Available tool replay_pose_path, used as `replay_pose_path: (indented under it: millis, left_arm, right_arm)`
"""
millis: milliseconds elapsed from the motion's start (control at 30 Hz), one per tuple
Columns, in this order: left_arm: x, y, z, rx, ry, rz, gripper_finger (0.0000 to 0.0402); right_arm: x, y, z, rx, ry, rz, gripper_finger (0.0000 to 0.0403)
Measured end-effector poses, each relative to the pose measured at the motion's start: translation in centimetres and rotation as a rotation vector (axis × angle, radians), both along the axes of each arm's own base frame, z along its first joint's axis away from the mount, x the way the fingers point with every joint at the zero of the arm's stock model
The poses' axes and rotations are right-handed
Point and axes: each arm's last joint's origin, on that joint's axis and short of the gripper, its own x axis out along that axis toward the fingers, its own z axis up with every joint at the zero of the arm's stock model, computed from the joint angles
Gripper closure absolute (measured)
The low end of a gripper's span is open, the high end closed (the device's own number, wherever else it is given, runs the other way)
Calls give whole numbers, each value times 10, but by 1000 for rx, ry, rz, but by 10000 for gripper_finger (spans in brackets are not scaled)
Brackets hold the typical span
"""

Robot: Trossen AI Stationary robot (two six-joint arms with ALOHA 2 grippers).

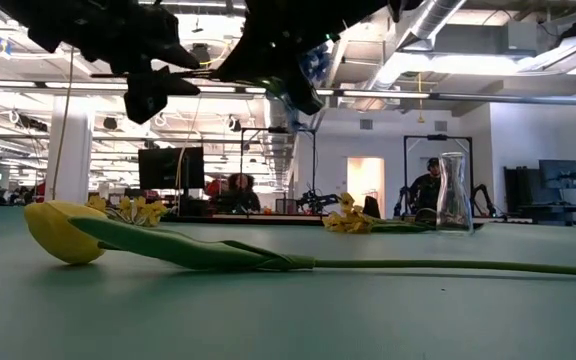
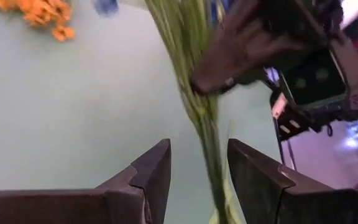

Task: Sort flowers into vase by color
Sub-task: Put the blue flowers into the blue flower vase

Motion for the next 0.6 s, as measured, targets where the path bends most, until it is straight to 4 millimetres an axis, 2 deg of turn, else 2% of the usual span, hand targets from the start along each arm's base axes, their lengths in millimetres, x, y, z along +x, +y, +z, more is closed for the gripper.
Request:
replay_pose_path:
  millis: [367,600]
  left_arm:
    - [5,-1,-2,7,-7,-77,258]
    - [5,-2,-2,3,-7,-93,299]
  right_arm:
    - [1,-3,0,12,4,43,359]
    - [1,-3,0,12,5,43,359]
